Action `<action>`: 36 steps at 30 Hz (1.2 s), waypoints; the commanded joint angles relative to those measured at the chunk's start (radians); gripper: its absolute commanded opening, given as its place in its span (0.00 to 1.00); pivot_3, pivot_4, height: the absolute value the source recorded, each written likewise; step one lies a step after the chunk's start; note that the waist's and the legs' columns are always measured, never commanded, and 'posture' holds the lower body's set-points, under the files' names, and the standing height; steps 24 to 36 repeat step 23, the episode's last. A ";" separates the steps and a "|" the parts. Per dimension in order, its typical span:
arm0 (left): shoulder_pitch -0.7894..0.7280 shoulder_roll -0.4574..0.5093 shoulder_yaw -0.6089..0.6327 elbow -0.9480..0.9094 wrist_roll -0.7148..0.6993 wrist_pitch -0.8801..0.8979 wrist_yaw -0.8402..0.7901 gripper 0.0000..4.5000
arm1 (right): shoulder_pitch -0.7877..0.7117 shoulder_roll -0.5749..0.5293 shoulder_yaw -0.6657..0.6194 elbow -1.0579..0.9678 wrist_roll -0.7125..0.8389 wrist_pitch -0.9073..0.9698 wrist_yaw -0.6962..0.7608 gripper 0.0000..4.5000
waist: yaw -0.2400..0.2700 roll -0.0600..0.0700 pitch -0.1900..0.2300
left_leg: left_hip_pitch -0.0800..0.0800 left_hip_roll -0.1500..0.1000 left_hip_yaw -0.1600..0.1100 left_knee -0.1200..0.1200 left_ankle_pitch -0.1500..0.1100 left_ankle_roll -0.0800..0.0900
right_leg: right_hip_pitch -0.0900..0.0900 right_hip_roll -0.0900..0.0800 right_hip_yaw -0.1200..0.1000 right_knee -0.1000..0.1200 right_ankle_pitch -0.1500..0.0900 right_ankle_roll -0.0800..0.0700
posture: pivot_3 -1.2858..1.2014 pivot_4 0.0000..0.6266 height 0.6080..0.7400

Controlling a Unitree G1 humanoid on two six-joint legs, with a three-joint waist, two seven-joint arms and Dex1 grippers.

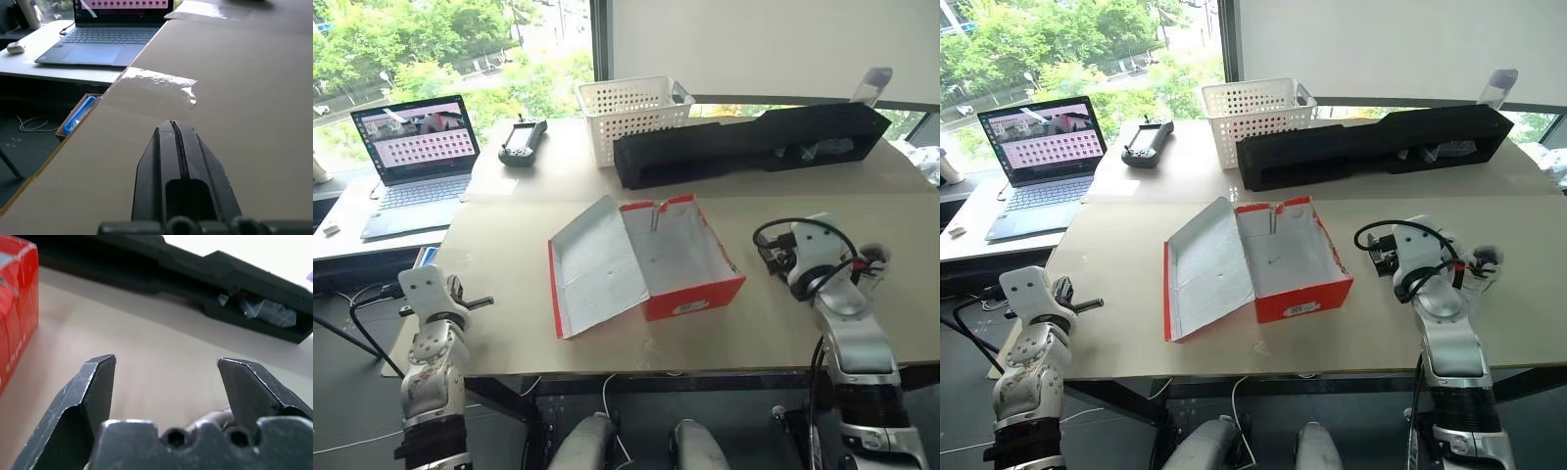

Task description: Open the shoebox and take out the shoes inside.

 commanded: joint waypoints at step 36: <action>-0.086 0.014 -0.051 0.072 -0.022 -0.146 -0.137 0.00 | 0.076 0.030 -0.097 -0.029 0.011 -0.015 -0.027 0.87 | -0.003 0.000 0.000 | 0.000 0.000 0.001 -0.001 0.000 0.000 | 0.001 0.000 0.000 0.000 0.002 0.004 | 0.52 0.24 0.99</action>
